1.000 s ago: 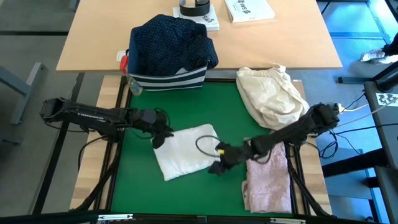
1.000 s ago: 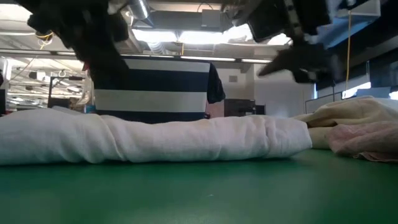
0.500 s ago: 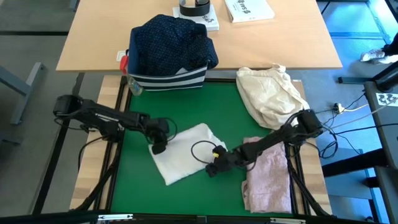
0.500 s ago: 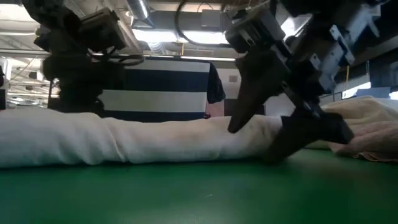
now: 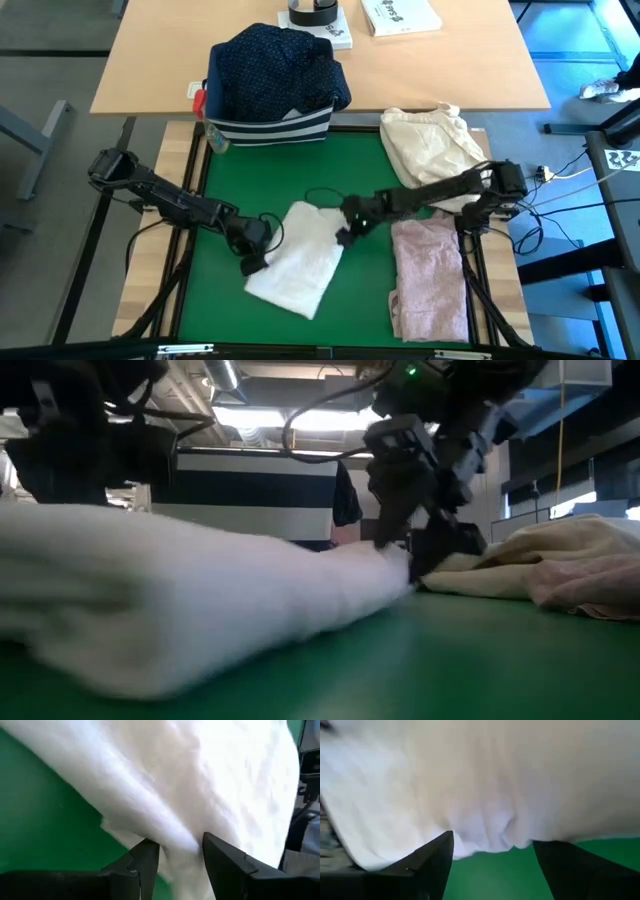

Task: Fold laundry
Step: Fold the white polo shirt, then stack the white polo on top of the red polo

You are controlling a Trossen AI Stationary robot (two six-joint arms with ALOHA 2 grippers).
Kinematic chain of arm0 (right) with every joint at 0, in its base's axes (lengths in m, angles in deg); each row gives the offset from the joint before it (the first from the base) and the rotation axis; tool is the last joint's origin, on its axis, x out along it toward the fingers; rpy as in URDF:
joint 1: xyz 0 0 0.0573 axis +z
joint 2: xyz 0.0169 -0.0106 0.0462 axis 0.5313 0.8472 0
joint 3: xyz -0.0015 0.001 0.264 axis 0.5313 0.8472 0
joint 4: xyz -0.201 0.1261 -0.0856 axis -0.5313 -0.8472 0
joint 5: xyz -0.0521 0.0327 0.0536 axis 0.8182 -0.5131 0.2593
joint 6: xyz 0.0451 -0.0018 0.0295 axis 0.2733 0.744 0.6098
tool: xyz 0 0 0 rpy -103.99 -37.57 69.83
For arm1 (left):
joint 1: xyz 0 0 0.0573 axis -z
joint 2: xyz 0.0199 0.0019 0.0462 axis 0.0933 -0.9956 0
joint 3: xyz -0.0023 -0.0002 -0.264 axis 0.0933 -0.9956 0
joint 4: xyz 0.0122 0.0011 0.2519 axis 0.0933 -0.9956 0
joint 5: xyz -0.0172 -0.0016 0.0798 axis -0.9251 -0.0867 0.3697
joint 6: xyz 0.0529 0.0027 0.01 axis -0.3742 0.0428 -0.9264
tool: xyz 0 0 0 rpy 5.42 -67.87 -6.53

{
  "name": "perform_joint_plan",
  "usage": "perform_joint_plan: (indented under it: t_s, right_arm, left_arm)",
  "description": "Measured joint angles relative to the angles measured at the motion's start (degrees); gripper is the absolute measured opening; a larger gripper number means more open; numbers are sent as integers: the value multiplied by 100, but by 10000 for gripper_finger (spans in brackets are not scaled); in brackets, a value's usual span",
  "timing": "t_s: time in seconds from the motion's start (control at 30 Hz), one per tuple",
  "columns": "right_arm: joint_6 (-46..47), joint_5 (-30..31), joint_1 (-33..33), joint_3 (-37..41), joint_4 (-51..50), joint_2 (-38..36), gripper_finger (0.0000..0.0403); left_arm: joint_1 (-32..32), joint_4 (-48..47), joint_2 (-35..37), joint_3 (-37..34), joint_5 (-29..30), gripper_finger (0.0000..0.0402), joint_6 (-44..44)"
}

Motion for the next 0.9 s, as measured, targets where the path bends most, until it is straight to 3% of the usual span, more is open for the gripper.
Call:
perform_joint_plan:
  t_s: [0.1,0.23,0.47,0.7,0.9]
  right_arm:
    - [106,-301,-114,-2,29,-312,275]
    - [773,-300,457,-9,168,-662,275]
    - [2293,1352,1675,-11,438,-446,275]
    - [2914,1976,1911,-8,902,75,275]
    - [2899,2412,1894,-9,1401,342,275]
  left_arm:
    - [-94,-147,217,125,-184,145,-1]
    - [-243,-701,866,330,-170,145,-273]
    - [-708,-1462,1767,340,543,147,-585]
    - [-1119,-763,1468,-109,431,198,203]
    - [-1172,-387,801,-561,812,214,796]
